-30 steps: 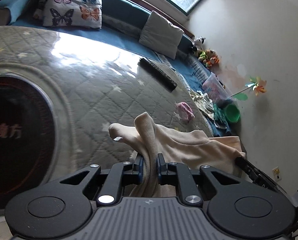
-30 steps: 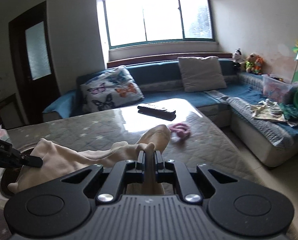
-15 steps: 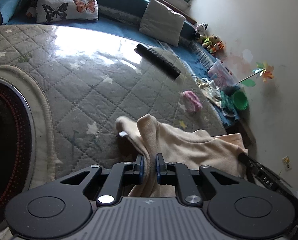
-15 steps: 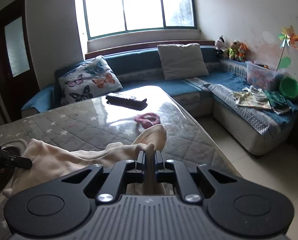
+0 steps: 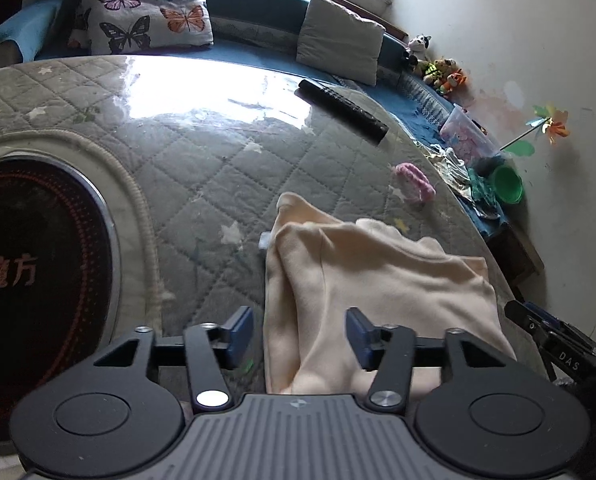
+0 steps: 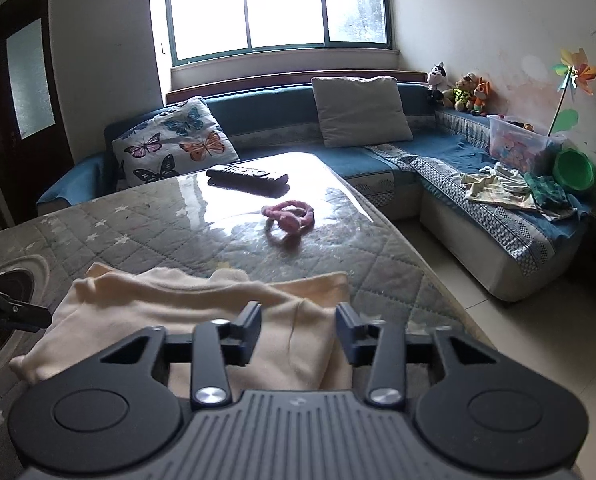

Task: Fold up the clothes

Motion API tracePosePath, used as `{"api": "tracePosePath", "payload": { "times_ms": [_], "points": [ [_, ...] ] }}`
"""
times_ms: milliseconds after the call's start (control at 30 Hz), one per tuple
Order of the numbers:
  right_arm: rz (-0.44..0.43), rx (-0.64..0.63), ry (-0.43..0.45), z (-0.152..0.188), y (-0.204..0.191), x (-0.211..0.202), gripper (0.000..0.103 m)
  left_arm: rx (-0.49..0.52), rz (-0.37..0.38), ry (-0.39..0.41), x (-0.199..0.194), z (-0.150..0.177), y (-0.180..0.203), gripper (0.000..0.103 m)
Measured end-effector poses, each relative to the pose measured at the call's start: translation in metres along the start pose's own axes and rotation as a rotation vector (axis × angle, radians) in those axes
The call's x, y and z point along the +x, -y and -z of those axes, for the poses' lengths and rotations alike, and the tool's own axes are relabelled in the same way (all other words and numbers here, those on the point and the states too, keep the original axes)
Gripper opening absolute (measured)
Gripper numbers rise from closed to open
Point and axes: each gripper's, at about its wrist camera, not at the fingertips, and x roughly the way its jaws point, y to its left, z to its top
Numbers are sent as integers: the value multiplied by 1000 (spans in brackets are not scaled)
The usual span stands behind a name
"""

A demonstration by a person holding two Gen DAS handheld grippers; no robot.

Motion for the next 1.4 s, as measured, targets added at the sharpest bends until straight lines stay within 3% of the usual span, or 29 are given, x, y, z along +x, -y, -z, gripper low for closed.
{"api": "tracePosePath", "payload": {
  "times_ms": [33,167,233,467,533,800,1400],
  "points": [
    [-1,2,1,3,-2,-3,55,4,-1,1,-2,3,0,62],
    [-7,-10,5,15,-11,-13,66,24,-10,9,-11,19,1,76],
    [-12,-15,6,22,-16,-19,80,29,-12,10,-14,26,0,81],
    [-22,-41,9,42,-36,-36,93,74,-29,26,-26,50,3,97],
    [-23,-46,11,45,-42,-41,102,98,-42,35,-30,56,6,100],
    [3,-31,5,60,-57,-52,103,160,-76,72,-47,76,9,103],
    [53,26,-26,92,-75,-68,103,187,-100,89,-63,107,7,103]
  ]
}}
